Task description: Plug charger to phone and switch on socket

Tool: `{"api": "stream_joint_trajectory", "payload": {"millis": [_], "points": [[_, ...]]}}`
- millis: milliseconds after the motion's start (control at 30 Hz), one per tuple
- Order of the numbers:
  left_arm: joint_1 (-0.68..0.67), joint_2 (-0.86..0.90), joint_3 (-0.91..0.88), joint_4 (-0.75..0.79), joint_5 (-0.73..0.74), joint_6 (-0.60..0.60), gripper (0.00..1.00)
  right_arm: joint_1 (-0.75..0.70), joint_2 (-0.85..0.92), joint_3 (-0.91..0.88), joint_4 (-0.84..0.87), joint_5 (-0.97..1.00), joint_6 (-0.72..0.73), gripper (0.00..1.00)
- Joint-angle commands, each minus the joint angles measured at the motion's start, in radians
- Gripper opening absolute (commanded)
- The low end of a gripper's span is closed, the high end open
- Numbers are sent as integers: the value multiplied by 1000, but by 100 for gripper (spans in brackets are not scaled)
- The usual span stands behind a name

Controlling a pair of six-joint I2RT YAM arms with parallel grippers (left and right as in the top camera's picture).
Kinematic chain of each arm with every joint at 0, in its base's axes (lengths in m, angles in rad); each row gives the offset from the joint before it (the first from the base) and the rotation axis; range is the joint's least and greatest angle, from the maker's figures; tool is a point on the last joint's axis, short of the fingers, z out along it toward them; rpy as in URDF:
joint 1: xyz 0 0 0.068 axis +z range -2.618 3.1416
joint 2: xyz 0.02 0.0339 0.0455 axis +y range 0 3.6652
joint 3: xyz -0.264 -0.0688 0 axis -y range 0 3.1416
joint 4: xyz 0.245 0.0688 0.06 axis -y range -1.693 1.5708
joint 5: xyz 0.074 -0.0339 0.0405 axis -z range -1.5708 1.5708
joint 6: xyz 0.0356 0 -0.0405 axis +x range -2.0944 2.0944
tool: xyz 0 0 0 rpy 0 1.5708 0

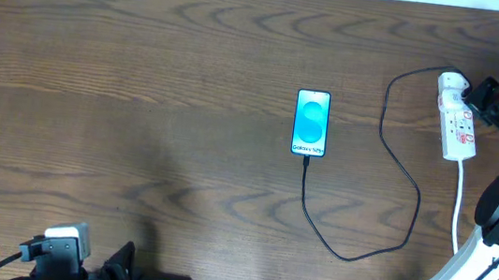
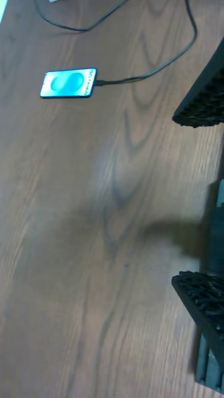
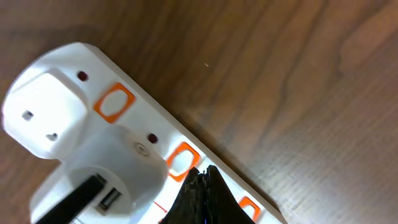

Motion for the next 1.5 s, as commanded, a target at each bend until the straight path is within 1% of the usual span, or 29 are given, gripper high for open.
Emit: {"api": "stream_joint_trajectory", "payload": {"millis": [0, 467, 700, 1467], "points": [[-10, -30, 4, -4, -10, 9, 74, -5, 0, 12, 6, -37, -26, 1], [-27, -146, 4, -8, -10, 9, 74, -4, 22, 9, 9, -36, -26, 1], [-27, -150, 4, -12, -10, 9, 74, 1, 62, 7, 30, -37, -26, 1], [-27, -150, 4, -12, -10, 9, 75, 102, 63, 4, 27, -76, -26, 1]]}}
